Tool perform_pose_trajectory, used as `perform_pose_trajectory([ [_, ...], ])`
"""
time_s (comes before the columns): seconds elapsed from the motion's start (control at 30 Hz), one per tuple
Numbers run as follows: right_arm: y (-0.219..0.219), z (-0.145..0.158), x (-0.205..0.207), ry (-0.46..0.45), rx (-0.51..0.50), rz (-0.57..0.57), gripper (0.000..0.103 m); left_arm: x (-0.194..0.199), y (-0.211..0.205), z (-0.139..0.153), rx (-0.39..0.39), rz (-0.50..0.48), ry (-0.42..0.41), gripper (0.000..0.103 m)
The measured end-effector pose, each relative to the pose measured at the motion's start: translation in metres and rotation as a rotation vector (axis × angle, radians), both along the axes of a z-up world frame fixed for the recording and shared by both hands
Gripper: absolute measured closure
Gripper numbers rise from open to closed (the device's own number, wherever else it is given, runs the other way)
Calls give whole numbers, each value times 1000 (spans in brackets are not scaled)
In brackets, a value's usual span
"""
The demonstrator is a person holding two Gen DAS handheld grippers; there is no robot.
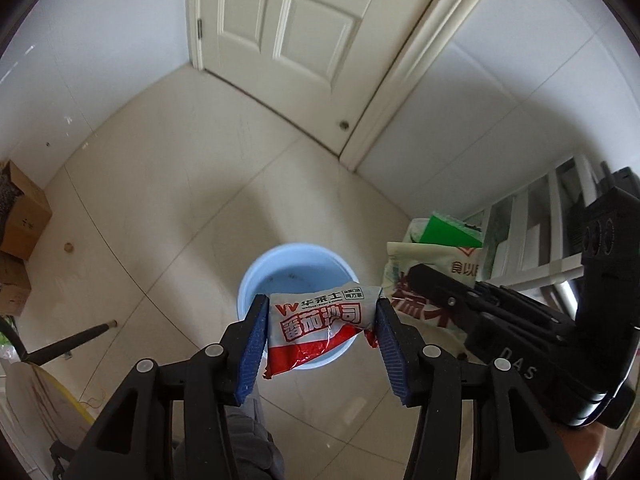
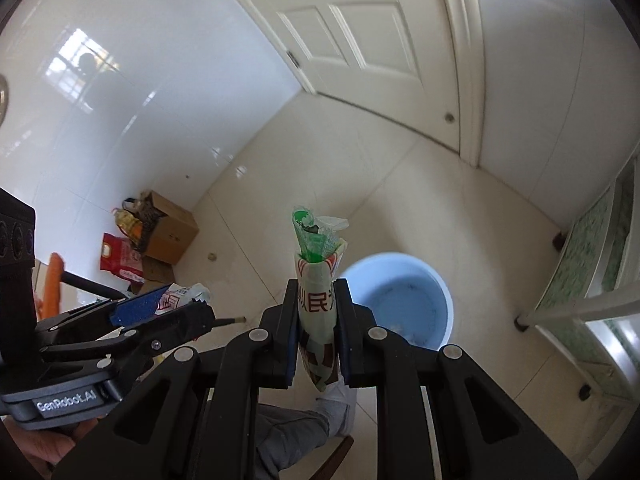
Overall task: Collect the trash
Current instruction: 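Open both tools to drop the wrapper and pouch into the bucket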
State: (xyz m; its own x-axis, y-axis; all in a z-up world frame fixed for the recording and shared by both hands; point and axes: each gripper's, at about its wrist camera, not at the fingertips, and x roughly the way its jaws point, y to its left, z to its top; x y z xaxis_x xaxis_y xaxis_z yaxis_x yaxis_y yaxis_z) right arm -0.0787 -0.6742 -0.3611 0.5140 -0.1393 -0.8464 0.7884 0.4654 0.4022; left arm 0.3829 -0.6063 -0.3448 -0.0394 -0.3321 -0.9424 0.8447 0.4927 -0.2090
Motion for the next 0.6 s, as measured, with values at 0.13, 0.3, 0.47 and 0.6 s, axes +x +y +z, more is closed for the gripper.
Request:
perform_pose_trajectory([
  [0.13, -14, -35, 3, 44, 64, -19, 84, 16, -38, -22, 77, -14, -18, 34],
  [0.3, -18, -44, -4, 44, 80, -72, 17, 32, -62, -30, 106, -1, -90, 17],
  [0.47, -13, -33, -11, 34, 59, -106, 0, 12, -45, -10, 97, 24, -148, 13],
  [0.6, -5, -12, -16, 34, 26, -130, 0, -8, -28, 7, 76, 49, -211, 10],
])
